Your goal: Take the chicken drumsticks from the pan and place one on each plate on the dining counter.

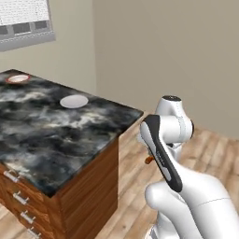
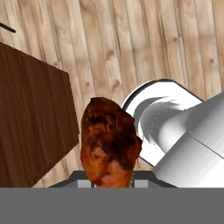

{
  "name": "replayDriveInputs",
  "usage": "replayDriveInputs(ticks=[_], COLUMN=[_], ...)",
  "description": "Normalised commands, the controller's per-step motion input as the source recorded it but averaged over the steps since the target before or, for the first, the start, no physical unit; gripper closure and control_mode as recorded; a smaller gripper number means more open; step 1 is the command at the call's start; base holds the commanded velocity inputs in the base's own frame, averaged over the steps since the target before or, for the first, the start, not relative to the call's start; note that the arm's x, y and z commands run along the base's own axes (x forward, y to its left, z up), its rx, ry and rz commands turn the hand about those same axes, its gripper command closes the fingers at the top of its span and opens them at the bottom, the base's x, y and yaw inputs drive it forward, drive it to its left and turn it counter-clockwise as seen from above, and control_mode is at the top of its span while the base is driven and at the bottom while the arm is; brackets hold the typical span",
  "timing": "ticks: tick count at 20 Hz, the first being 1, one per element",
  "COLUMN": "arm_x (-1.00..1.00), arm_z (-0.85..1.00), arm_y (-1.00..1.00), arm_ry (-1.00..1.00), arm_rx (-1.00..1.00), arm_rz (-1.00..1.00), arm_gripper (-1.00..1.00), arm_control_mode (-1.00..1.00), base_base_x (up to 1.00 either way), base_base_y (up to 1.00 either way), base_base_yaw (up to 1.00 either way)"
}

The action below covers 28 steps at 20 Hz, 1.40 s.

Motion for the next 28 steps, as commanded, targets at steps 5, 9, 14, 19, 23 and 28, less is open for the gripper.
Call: replayDriveInputs(ticks=[5, 9, 14, 19, 23, 28], arm_x=[0.0, 0.0, 0.0, 0.0, 0.0, 0.0], arm_z=[0.0, 0.0, 0.0, 0.0, 0.0, 0.0], arm_y=[0.0, 0.0, 0.0, 0.0, 0.0, 0.0], arm_ry=[0.0, 0.0, 0.0, 0.0, 0.0, 0.0], arm_rx=[0.0, 0.0, 0.0, 0.0, 0.0, 0.0], arm_rz=[0.0, 0.0, 0.0, 0.0, 0.0, 0.0], arm_gripper=[1.0, 1.0, 1.0, 1.0, 1.0, 1.0], arm_control_mode=[1.0, 1.0, 1.0, 1.0, 1.0, 1.0], base_base_x=[1.0, 1.0, 1.0, 0.95, 0.93, 0.82], base_base_y=[-0.38, -0.38, -0.44, -0.55, -0.48, -0.36], base_base_yaw=[0.05, 0.05, 0.02, 0.0, 0.07, 0.29])
